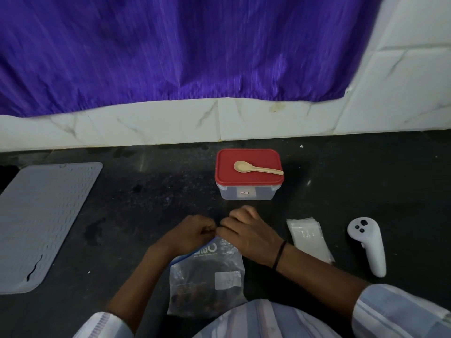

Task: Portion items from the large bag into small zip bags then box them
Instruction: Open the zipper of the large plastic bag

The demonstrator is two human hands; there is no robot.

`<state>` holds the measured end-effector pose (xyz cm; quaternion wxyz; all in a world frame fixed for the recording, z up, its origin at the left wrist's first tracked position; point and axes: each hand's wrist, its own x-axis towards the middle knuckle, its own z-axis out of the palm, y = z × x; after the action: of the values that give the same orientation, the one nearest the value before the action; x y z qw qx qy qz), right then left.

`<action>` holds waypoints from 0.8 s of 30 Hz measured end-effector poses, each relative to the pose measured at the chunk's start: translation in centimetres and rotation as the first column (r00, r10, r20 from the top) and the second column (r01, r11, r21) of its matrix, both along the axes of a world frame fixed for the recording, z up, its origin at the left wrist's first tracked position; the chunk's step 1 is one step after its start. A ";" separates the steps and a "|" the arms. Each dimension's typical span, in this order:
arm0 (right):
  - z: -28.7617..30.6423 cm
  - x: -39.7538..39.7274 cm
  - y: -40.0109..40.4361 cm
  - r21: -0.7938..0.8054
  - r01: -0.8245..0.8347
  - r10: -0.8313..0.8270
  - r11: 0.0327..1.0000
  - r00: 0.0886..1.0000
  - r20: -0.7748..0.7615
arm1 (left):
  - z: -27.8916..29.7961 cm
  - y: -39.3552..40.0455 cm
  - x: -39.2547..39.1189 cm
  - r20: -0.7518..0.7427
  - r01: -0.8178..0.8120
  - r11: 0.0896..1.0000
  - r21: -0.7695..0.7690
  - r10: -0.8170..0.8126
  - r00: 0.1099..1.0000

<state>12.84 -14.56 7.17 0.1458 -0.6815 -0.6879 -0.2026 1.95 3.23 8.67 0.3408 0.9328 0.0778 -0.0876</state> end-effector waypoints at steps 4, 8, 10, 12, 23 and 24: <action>0.2 -1.1 -0.6 0.012 0.033 -0.033 0.999 0.999 0.006 | -0.1 -0.1 -0.2 0.034 -0.100 0.994 0.049 0.098 0.995; 1.1 -1.7 -1.2 -0.025 0.102 -0.104 0.994 0.993 -0.064 | 1.0 -0.3 -0.4 0.038 -0.300 0.954 0.026 0.299 0.954; 1.6 -1.9 -1.4 -0.020 0.087 -0.089 0.996 0.971 -0.221 | 1.9 -0.7 -0.5 0.019 -0.368 0.930 -0.022 0.368 0.930; 2.6 -2.2 -1.4 0.015 0.090 -0.074 0.996 0.890 -0.450 | 2.9 -1.4 -0.6 0.018 -0.404 0.909 -0.103 0.407 0.913; 7.9 -3.7 0.6 -0.008 0.433 -0.061 0.901 0.108 -0.992 | 9.7 -4.1 -3.4 0.128 -0.459 0.686 -0.565 0.622 0.772; 7.8 -3.6 0.7 -0.068 0.405 -0.069 0.912 -0.012 -0.998 | 9.5 -4.5 -3.4 0.109 -0.479 0.614 -0.627 0.678 0.727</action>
<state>9.23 -13.87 15.00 0.6241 -0.7117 -0.2343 0.2218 -1.47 -1.22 18.14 0.6151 0.7127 0.2910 0.1705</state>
